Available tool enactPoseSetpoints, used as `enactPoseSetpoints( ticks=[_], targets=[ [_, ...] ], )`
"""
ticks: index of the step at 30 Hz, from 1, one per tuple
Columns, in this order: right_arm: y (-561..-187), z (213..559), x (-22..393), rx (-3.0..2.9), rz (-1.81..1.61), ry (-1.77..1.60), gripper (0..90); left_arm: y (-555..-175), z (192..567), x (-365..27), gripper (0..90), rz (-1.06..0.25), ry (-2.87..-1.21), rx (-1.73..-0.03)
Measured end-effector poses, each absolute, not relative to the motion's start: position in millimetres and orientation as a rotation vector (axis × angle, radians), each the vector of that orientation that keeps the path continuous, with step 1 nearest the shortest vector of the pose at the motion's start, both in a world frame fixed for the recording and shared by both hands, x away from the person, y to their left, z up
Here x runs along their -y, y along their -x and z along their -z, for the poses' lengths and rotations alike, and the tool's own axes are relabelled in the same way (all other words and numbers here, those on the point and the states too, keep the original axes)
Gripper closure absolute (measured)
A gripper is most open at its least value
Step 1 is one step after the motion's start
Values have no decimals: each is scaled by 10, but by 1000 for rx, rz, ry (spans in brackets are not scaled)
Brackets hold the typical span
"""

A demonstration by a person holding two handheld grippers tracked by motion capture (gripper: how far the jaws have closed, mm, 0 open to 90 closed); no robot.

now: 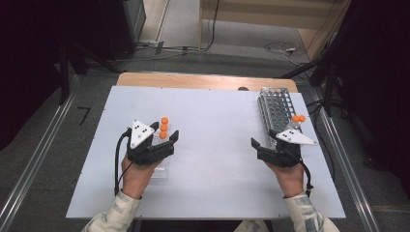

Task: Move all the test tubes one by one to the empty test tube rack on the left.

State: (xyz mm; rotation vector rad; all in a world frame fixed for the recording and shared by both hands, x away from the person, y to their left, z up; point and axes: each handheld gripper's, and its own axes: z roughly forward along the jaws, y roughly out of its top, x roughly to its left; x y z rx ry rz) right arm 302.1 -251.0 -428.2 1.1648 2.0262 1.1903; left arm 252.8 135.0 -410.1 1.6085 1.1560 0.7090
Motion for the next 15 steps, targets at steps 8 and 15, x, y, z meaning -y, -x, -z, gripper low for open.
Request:
enactPoseSetpoints(
  ticks=[8,15],
  targets=[
    [-3130,4237,2845,-1909,-1143,-1252,285,-2522,4102,-1330,295,-715,-1611,-1153],
    [-3198,4241,3056,-1840,-1092,-1312,314,-2525,4109,-1320,295,-717,-1613,-1150]
  ],
)
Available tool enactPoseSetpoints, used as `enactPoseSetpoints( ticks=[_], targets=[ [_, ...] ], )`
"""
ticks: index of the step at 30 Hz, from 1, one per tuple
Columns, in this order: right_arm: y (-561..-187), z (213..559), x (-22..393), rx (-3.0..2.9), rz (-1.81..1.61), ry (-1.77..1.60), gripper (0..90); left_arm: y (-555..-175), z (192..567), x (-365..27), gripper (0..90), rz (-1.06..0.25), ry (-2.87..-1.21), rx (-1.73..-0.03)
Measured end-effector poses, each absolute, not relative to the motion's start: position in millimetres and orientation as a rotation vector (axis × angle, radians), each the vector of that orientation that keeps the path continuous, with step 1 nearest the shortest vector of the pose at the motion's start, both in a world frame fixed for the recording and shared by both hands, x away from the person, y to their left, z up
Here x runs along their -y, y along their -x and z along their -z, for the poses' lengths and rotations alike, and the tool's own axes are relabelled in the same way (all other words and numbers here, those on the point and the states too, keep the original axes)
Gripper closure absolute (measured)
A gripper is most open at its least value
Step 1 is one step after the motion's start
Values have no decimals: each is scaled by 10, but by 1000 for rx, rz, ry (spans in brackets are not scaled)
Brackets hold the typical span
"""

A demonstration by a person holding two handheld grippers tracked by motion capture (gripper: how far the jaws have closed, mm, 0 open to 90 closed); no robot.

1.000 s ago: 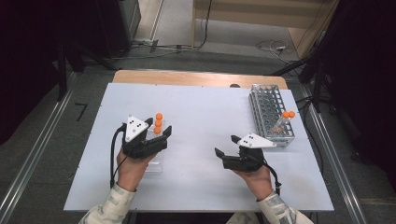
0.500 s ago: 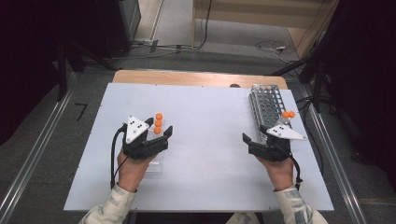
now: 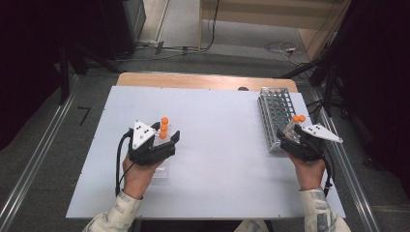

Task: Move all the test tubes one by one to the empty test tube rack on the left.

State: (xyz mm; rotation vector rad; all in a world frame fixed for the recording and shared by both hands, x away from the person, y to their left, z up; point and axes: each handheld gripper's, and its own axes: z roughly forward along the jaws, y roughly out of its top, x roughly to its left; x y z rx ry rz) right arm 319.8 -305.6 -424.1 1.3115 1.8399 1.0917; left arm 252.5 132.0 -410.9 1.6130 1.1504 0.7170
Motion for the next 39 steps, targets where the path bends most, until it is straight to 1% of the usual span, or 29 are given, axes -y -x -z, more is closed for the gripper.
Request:
enactPoseSetpoints(
  ticks=[4,10,16,23,31,36,39],
  targets=[
    [-3264,4285,3133,-1814,-1065,-1337,368,-2525,4114,-1314,295,-717,-1614,-1150],
    [-3380,4364,3229,-1778,-1047,-1396,481,-2524,4120,-1300,295,-718,-1610,-1150],
    [-3451,4410,3203,-1781,-1005,-1393,569,-2521,4123,-1293,295,-719,-1614,-1149],
    [-3527,4452,3210,-1767,-980,-1420,601,-2519,4123,-1292,295,-720,-1613,-1148],
    [-3623,4483,3196,-1752,-966,-1426,657,-2518,4129,-1278,296,-720,-1614,-1146],
    [-3650,4507,3186,-1751,-954,-1429,709,-2518,4133,-1274,296,-720,-1618,-1144],
    [-3649,4504,3184,-1743,-953,-1423,715,-2519,4136,-1271,296,-720,-1618,-1144]
  ],
)
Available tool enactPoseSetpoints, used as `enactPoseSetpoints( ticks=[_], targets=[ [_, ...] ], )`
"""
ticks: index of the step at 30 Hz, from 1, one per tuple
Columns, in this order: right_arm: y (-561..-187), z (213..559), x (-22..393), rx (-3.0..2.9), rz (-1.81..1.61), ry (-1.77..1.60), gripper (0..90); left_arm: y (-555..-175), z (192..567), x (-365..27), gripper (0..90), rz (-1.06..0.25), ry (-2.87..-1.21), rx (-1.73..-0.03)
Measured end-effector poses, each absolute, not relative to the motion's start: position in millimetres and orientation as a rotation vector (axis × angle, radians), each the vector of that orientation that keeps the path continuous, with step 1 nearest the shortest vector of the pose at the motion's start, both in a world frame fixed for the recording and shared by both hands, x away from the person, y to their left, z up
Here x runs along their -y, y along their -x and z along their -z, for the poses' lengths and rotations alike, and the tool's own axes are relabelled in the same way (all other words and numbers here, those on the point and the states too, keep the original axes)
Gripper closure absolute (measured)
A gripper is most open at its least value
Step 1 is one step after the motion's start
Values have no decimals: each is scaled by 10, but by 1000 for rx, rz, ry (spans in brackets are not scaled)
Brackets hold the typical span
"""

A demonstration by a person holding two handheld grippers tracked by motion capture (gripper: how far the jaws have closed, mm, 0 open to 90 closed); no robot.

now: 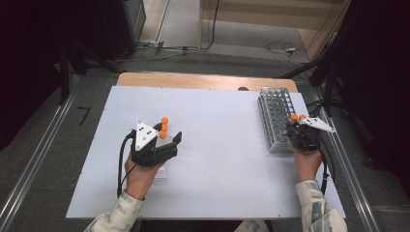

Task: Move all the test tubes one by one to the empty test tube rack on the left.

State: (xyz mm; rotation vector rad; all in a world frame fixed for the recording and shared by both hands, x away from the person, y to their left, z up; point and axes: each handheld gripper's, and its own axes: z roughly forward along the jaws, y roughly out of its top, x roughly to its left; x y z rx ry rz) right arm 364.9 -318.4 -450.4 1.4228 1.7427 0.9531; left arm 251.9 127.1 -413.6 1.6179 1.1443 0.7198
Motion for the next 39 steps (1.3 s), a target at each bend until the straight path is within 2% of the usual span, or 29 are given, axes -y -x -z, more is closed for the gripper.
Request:
enactPoseSetpoints(
  ticks=[39],
  targets=[
    [-3509,4279,3173,-1678,-1003,-1347,726,-2519,4153,-1243,296,-715,-1626,-1142]
  ],
)
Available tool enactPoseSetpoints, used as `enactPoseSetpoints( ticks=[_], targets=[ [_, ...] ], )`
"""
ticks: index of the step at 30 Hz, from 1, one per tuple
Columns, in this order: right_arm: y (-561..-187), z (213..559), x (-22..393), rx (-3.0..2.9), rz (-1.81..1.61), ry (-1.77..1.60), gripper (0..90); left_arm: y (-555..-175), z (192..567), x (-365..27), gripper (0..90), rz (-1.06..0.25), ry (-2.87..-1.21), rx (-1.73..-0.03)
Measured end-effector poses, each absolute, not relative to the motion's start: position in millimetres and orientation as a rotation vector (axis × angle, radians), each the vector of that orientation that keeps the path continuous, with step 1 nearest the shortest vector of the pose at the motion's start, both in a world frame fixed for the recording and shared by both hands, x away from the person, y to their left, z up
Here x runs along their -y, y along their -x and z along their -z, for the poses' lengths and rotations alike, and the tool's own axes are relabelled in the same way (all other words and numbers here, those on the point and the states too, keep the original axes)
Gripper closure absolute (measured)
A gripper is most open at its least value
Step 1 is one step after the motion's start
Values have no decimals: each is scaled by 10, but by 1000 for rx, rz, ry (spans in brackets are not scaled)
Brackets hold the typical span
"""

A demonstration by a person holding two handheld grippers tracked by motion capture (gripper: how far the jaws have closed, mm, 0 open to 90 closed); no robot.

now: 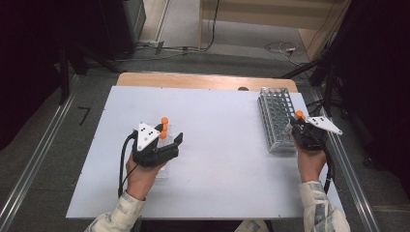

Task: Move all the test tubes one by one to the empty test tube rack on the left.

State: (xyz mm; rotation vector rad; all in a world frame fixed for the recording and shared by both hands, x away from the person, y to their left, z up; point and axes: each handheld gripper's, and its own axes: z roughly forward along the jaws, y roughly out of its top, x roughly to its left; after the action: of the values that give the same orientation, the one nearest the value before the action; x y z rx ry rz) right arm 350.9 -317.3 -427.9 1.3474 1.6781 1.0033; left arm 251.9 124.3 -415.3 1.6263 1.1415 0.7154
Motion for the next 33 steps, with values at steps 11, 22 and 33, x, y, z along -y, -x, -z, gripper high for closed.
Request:
enactPoseSetpoints(
  ticks=[11,22,33],
  targets=[
    [-3424,4146,3187,-1649,-1040,-1323,725,-2519,4151,-1252,296,-715,-1626,-1142],
    [-3266,3977,3127,-1662,-1124,-1273,726,-2515,4145,-1253,296,-715,-1621,-1141],
    [-3162,3969,2869,-1784,-1210,-1209,726,-2505,4133,-1254,295,-714,-1615,-1135]
  ],
)
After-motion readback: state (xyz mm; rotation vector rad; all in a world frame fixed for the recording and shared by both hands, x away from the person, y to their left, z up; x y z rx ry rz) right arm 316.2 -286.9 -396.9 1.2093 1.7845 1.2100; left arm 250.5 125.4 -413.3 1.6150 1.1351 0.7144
